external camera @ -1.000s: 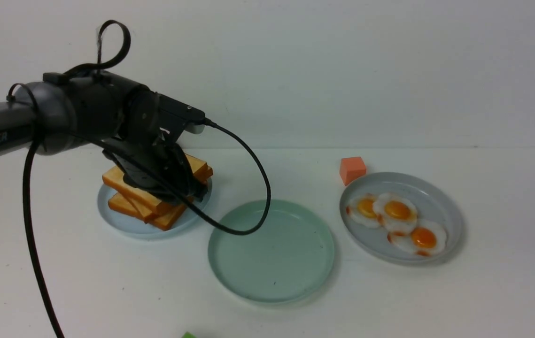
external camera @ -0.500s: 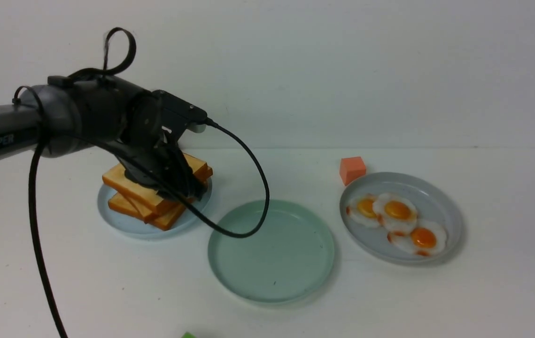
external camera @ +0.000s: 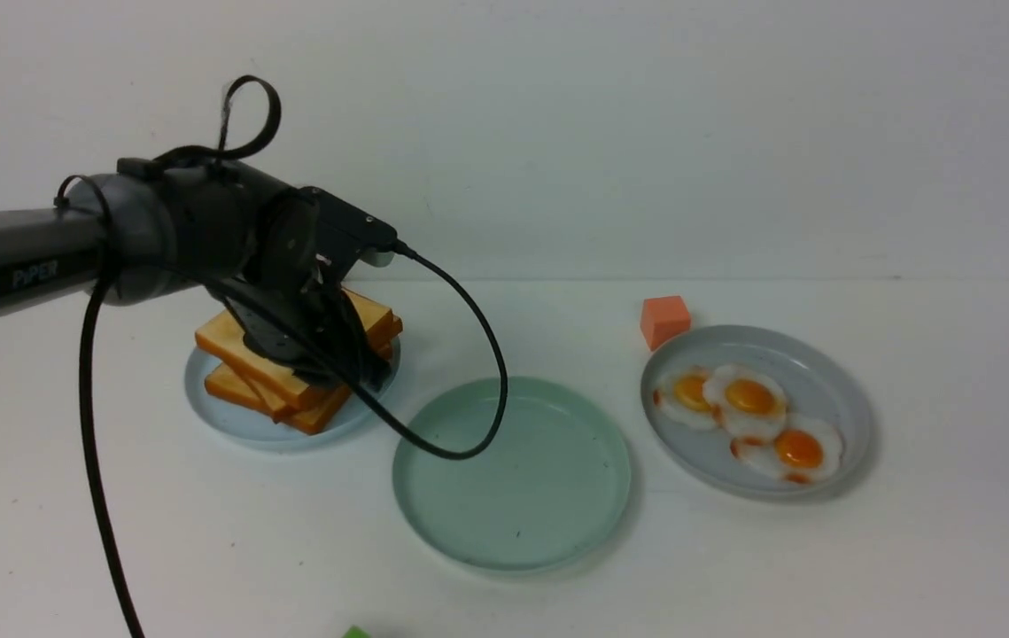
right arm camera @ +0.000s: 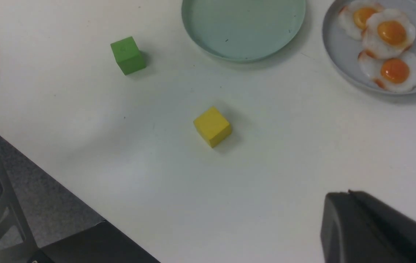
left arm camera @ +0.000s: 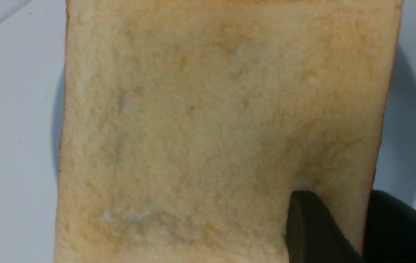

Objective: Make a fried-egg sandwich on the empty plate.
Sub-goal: Use the left arm to grab a slice of bread

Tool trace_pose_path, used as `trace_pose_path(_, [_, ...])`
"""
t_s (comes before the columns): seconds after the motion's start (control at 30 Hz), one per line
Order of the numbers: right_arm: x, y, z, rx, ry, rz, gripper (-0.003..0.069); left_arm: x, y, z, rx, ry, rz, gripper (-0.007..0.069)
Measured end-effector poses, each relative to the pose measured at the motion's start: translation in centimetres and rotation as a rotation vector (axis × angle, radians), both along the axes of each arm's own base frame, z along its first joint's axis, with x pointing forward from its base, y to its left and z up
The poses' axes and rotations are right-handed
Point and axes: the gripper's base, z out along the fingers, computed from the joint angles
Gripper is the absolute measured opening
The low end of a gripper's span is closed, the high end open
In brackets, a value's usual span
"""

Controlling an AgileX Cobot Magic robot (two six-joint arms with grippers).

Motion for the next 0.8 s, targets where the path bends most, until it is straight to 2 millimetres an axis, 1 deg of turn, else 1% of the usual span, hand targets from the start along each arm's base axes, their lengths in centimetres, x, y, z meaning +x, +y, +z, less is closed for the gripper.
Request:
trace_pose_path(0.03, [0.0,0.0,0.0,0.000,0.000,0.000,0.0031,0.0,0.0,0.0,-0.001,0.000,0.000,0.0138])
trace_pose_path(0.07, [0.0,0.0,0.0,0.000,0.000,0.000,0.0031,0.0,0.0,0.0,-0.001,0.000,0.000,0.0131])
trace_pose_path(0.1, [0.0,0.0,0.0,0.000,0.000,0.000,0.0031,0.0,-0.1,0.0,-0.004,0.002,0.001,0.0088])
trace_pose_path(0.13, [0.0,0.0,0.0,0.000,0.000,0.000,0.0032,0.0,-0.1,0.0,-0.006,0.002,0.002,0.0077])
trace_pose_path(0.3, [0.0,0.0,0.0,0.000,0.000,0.000,0.0035,-0.1,-0.1,0.2,-0.009,0.001,0.002,0.0073])
trace_pose_path(0.47, [0.0,0.0,0.0,0.000,0.000,0.000,0.0041,-0.6,0.1,1.6,-0.022,-0.010,0.011,0.0064])
trace_pose_path(0.53, [0.0,0.0,0.0,0.000,0.000,0.000,0.0043,-1.1,0.2,3.0,-0.032,-0.022,0.017,0.0030])
trace_pose_path(0.57, [0.0,0.0,0.0,0.000,0.000,0.000,0.0043,-1.2,0.3,3.3,-0.035,-0.028,0.018,0.0027])
trace_pose_path(0.6, [0.0,0.0,0.0,0.000,0.000,0.000,0.0046,-1.5,0.3,4.1,-0.043,-0.044,0.019,0.0015])
trace_pose_path(0.63, [0.0,0.0,0.0,0.000,0.000,0.000,0.0046,-1.8,0.4,5.2,-0.055,-0.066,0.021,0.0011])
trace_pose_path(0.8, [0.0,0.0,0.0,-0.001,-0.001,-0.001,0.0050,-2.7,0.7,7.7,-0.075,-0.110,0.025,0.0009])
